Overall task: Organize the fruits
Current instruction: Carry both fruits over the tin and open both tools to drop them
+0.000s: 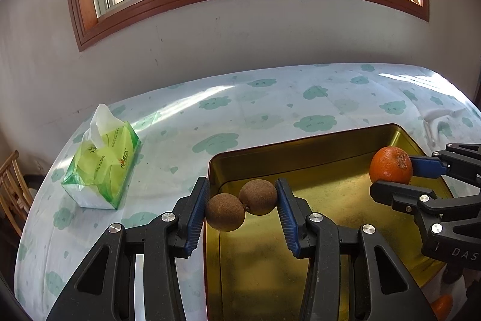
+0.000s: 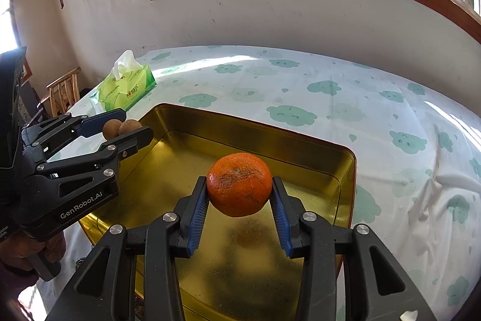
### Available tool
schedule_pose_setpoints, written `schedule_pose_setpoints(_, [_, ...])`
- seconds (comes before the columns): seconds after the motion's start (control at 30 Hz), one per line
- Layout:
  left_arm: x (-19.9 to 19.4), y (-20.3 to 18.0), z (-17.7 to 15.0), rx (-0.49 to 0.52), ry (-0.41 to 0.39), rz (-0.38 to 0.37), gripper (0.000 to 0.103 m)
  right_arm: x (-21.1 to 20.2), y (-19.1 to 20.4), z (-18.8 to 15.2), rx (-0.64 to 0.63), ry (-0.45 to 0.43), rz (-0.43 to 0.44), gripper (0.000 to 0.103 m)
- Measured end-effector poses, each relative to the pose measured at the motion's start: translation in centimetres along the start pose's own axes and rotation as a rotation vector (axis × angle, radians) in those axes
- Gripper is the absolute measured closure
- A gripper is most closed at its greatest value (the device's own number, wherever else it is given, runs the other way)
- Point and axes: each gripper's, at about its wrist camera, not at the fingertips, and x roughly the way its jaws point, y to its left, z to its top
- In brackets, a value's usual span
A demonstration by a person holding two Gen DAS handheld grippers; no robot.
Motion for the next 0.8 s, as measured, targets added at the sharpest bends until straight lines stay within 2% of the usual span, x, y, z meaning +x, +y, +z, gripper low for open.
schedule_pose_setpoints(0.8, [1.5, 0.6, 0.1, -0.002, 0.013, 0.009, 0.057, 1.2, -0.1, 0.5, -0.007, 0.016, -0.008, 0.065])
